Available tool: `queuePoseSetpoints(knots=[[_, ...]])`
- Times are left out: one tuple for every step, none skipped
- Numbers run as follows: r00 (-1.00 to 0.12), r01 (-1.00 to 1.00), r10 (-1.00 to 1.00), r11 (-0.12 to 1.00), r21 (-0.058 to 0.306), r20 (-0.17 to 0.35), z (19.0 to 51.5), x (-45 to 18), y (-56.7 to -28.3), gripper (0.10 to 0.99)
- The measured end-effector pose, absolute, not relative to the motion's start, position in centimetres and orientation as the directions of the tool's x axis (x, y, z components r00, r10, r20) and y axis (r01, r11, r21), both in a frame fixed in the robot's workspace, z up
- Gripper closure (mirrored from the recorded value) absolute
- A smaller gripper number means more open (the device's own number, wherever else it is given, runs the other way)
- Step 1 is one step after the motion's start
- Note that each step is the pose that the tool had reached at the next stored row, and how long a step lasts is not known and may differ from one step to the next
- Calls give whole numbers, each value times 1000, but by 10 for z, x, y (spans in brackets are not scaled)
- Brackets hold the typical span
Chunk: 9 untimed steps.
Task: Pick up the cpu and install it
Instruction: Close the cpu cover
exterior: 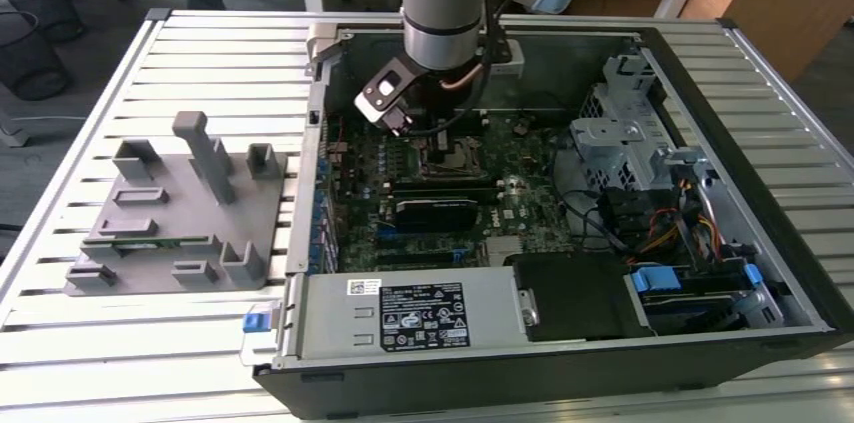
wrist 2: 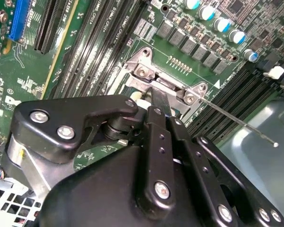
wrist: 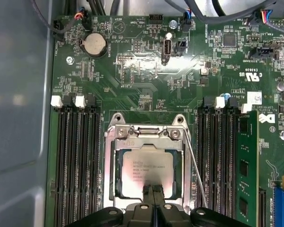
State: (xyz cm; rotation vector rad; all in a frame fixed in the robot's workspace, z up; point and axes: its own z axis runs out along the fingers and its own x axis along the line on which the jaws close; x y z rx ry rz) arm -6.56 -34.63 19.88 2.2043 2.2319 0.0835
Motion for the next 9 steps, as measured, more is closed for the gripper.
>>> queuePoseSetpoints(knots=[[-13, 999, 999, 12, 40, 35, 199, -65, -346, 980], [-13, 999, 999, 12, 40, 35, 199, -64, -346, 980], [-13, 999, 999, 12, 40, 35, 199, -63, -346, 980], [-13, 999, 999, 12, 40, 35, 199, -63, -346, 980], [-13, 999, 999, 12, 40, 35, 199, -62, -346, 980], [-13, 999, 999, 12, 40, 35, 200, -62, -346, 980], [-13, 999, 999, 12, 40, 35, 202, -62, -346, 980], [-13, 999, 999, 12, 40, 35, 204, -62, -346, 980], [-13, 999, 999, 12, 40, 35, 207, -62, -346, 980]])
